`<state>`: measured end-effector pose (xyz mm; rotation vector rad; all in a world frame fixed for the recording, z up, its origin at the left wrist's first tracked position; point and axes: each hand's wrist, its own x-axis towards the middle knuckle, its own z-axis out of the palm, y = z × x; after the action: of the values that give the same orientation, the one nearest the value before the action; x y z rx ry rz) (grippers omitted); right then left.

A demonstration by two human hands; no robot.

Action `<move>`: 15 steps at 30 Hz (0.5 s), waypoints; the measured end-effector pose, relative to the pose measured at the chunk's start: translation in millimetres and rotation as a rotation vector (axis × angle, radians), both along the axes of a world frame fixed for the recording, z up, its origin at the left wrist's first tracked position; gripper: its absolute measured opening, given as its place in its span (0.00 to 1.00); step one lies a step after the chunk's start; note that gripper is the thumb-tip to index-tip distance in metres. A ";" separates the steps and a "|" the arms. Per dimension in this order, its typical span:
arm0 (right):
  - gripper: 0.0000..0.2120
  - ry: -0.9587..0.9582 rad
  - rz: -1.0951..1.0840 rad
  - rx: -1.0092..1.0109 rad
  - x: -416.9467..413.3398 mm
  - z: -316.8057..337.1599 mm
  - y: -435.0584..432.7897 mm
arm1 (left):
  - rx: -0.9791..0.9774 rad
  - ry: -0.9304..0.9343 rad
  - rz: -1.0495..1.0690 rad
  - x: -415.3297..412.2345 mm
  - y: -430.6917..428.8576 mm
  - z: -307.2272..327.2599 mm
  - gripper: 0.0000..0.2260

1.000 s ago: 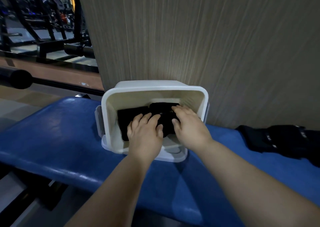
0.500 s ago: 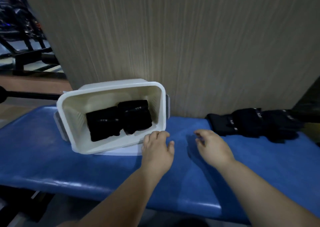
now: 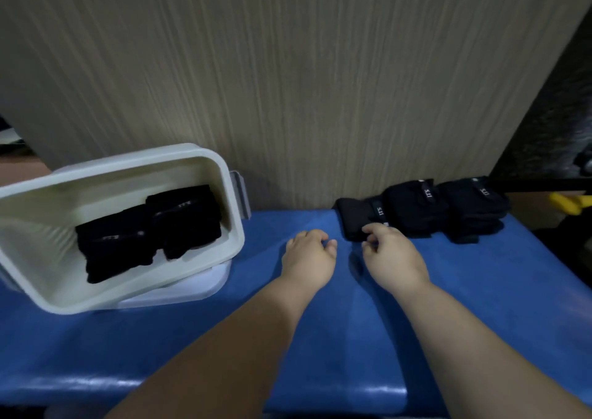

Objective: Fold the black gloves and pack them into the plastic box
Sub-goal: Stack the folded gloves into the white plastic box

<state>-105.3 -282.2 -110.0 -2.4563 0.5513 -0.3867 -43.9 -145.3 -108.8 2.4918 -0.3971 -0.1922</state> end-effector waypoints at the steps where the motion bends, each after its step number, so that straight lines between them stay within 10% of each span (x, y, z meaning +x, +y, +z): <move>1: 0.17 -0.006 -0.005 0.007 0.8 -0.7 -3.7 | 0.023 0.000 0.007 3.1 -7.8 0.6 0.17; 15: 0.19 0.028 0.012 0.057 7.2 -4.2 -16.3 | 0.148 0.113 0.181 28.9 -69.8 6.3 0.25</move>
<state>-98.1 -298.5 -114.2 -2.4119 0.5515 -0.3280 -14.9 -215.1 -102.5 2.6300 -0.1129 -0.2969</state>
